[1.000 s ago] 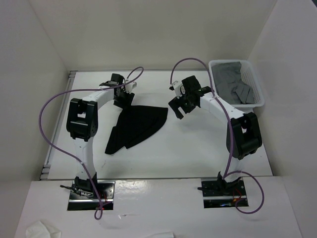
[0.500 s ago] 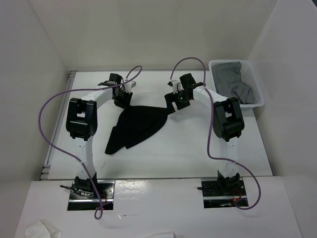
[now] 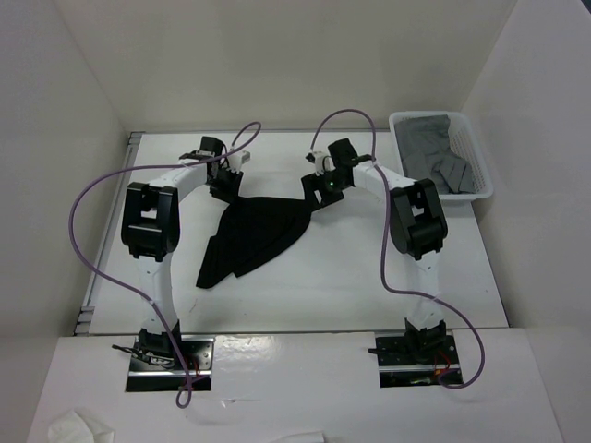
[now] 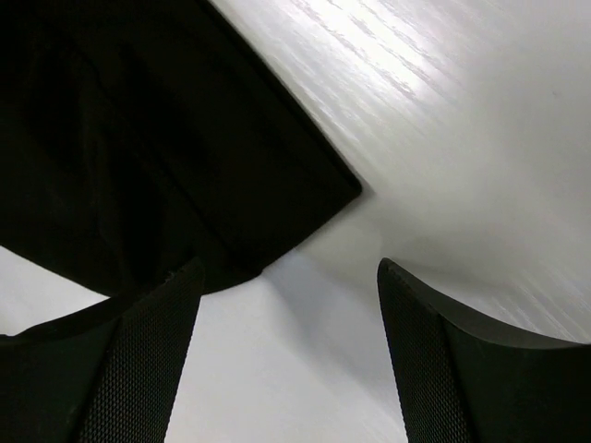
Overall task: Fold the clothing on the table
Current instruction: Flatten the skirt out
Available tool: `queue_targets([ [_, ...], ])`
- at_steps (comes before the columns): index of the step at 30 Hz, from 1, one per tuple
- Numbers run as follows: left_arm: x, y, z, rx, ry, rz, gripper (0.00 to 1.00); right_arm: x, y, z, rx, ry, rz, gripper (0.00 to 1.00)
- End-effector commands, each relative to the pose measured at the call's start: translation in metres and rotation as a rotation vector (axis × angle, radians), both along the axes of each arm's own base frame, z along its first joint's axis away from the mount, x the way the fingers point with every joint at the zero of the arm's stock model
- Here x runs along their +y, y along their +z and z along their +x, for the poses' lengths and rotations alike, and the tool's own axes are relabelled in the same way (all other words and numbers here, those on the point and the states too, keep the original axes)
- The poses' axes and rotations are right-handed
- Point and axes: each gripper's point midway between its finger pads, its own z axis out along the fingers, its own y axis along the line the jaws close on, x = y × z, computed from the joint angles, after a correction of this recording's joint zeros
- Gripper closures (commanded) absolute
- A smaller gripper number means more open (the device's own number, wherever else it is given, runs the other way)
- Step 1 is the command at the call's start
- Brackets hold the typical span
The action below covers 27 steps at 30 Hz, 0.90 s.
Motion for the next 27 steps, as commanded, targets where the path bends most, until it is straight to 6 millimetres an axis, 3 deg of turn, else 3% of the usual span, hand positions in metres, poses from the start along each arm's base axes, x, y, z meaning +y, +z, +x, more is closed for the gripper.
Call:
queue_targets([
  [1,0.001,0.019,-0.005,-0.018,-0.008,-0.013,0.70,0.029,0.008,0.012,-0.053,0.047,0.045,0.20],
  [8,-0.002,0.018,-0.013,0.001,-0.017,-0.029,0.72,0.051,-0.007,0.012,-0.056,0.079,0.017,0.29],
  [11,-0.001,0.017,-0.018,0.010,-0.016,-0.028,0.72,0.053,-0.013,0.012,-0.062,0.078,0.001,0.38],
  [16,0.004,0.019,-0.022,0.008,-0.015,-0.025,0.73,0.046,-0.020,0.018,-0.077,0.062,-0.048,0.84],
  [18,0.008,0.020,-0.021,-0.001,-0.006,-0.025,0.76,0.039,-0.025,0.014,-0.068,0.052,-0.074,0.94],
  [19,0.008,0.026,-0.020,-0.013,-0.006,-0.027,0.77,0.037,-0.014,0.019,-0.111,0.046,-0.083,1.00],
  [21,0.014,0.030,-0.018,-0.025,0.008,-0.020,0.89,0.032,-0.004,0.020,-0.141,0.038,-0.101,1.00],
  [23,0.022,0.051,-0.011,-0.072,0.029,-0.005,0.97,0.026,0.019,0.026,-0.201,0.030,-0.126,1.00],
  [24,0.028,0.071,-0.004,-0.116,0.044,0.000,1.00,0.020,0.047,0.036,-0.258,0.000,-0.126,1.00],
  [25,0.028,0.071,-0.004,-0.116,0.044,0.000,1.00,0.019,0.063,0.038,-0.284,-0.009,-0.124,1.00],
  [27,0.036,0.114,0.009,-0.217,0.068,0.015,1.00,0.007,0.106,0.051,-0.365,-0.029,-0.105,1.00],
])
